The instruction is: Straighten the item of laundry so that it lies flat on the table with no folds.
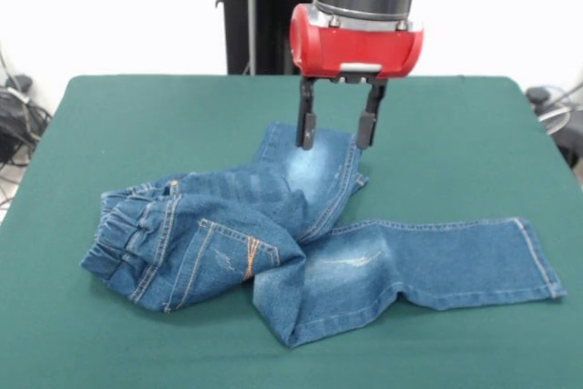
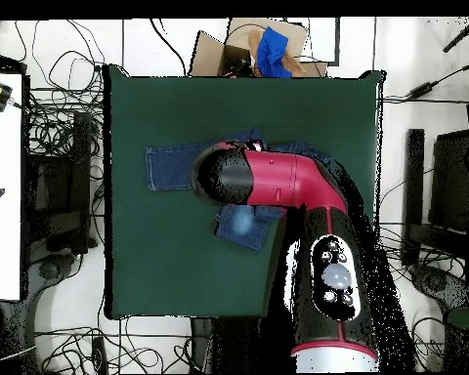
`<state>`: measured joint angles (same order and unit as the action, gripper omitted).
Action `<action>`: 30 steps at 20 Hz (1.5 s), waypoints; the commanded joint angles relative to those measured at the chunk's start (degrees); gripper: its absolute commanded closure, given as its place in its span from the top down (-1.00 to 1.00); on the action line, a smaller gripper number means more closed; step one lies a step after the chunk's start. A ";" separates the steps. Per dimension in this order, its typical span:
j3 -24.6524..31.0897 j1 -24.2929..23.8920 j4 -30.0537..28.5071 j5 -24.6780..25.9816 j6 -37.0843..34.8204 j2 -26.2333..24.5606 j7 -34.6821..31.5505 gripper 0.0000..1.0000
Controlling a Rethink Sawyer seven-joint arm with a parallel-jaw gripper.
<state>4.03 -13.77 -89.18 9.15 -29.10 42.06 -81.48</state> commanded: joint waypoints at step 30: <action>2.13 -1.95 13.85 3.64 -5.32 -11.02 -1.26 1.00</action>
<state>4.01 -13.87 -81.66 9.29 -33.28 39.64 -81.48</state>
